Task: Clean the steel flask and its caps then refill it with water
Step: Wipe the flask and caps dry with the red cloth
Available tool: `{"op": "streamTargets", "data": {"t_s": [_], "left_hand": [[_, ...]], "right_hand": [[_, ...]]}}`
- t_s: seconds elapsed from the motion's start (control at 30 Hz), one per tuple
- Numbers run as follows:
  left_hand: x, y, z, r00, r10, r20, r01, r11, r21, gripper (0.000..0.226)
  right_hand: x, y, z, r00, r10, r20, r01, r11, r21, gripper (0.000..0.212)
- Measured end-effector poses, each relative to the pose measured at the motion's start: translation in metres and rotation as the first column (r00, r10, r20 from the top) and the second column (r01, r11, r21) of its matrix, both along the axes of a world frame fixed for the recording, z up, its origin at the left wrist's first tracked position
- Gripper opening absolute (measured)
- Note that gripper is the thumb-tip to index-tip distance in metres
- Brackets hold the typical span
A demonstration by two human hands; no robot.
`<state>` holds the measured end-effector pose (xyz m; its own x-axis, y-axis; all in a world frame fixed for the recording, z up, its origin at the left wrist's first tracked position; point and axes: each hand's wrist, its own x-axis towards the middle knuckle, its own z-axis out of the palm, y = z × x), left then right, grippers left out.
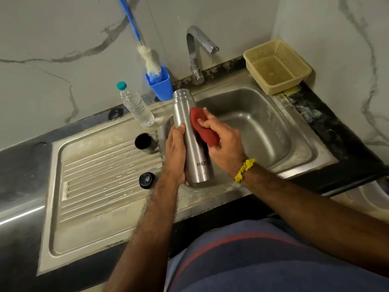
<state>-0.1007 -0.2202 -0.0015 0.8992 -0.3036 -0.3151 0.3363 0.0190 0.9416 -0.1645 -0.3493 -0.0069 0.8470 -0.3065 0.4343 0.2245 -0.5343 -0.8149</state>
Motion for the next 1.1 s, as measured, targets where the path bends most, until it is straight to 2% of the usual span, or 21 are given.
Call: {"op": "streamTargets", "data": {"t_s": [0.13, 0.23, 0.3, 0.37, 0.4, 0.5, 0.57, 0.67, 0.77, 0.83, 0.93, 1.03, 1.07, 1.1], "left_hand": [[-0.006, 0.008, 0.000, 0.998, -0.017, -0.052, 0.014, 0.998, -0.059, 0.065], [-0.013, 0.010, 0.001, 0.998, -0.060, 0.023, 0.061, 0.998, -0.005, 0.063], [-0.017, 0.010, -0.001, 0.997, -0.078, -0.003, 0.077, 0.996, -0.044, 0.052], [-0.016, 0.015, -0.002, 0.996, -0.080, -0.027, 0.078, 0.993, -0.084, 0.050], [-0.015, 0.017, -0.002, 0.996, -0.090, -0.027, 0.088, 0.993, -0.083, 0.051], [-0.016, 0.018, 0.002, 0.992, -0.119, -0.032, 0.117, 0.991, -0.070, 0.045], [-0.016, 0.020, 0.002, 0.989, -0.130, -0.072, 0.121, 0.986, -0.114, 0.046], [-0.011, 0.026, 0.000, 0.984, -0.148, -0.100, 0.136, 0.984, -0.113, 0.054], [-0.008, 0.021, -0.001, 0.976, -0.160, -0.147, 0.143, 0.983, -0.118, 0.055], [-0.005, 0.015, 0.000, 0.973, -0.146, -0.180, 0.119, 0.981, -0.155, 0.057], [0.002, 0.013, 0.000, 0.973, -0.161, -0.168, 0.126, 0.971, -0.206, 0.059], [0.004, 0.008, -0.001, 0.978, -0.176, -0.109, 0.156, 0.972, -0.175, 0.052], [0.003, 0.005, 0.000, 0.971, -0.203, -0.125, 0.177, 0.966, -0.190, 0.056], [0.004, 0.004, -0.002, 0.959, -0.229, -0.169, 0.190, 0.957, -0.218, 0.063]], "right_hand": [[-0.004, 0.002, -0.008, 0.992, 0.118, 0.035, -0.108, 0.974, -0.200, 0.056], [0.003, -0.001, 0.004, 0.999, 0.001, -0.032, -0.004, 0.997, -0.073, 0.049], [0.009, 0.004, 0.016, 1.000, 0.001, -0.030, -0.004, 0.992, -0.128, 0.044], [0.014, 0.000, 0.022, 0.995, 0.097, -0.028, -0.101, 0.964, -0.245, 0.045], [0.018, -0.005, 0.026, 0.994, 0.105, -0.042, -0.112, 0.962, -0.247, 0.048], [0.039, -0.015, 0.037, 0.997, 0.009, -0.077, -0.012, 0.999, -0.043, 0.060], [0.041, -0.015, 0.036, 0.998, 0.021, -0.065, -0.022, 1.000, -0.015, 0.066], [0.024, -0.013, 0.021, 0.998, 0.034, -0.050, -0.035, 0.999, -0.026, 0.065], [0.016, -0.007, 0.011, 0.997, -0.043, -0.069, 0.050, 0.993, 0.108, 0.062], [0.008, -0.002, 0.009, 0.999, -0.026, -0.042, 0.028, 0.998, 0.051, 0.065], [-0.011, -0.001, 0.003, 0.996, 0.088, -0.017, -0.090, 0.985, -0.145, 0.066], [-0.008, 0.000, 0.003, 0.997, 0.014, -0.072, -0.014, 1.000, -0.010, 0.070], [-0.008, 0.003, 0.006, 0.997, 0.008, -0.081, -0.008, 1.000, -0.007, 0.071], [-0.011, 0.007, 0.007, 0.998, 0.028, -0.063, -0.032, 0.997, -0.069, 0.071]]}}
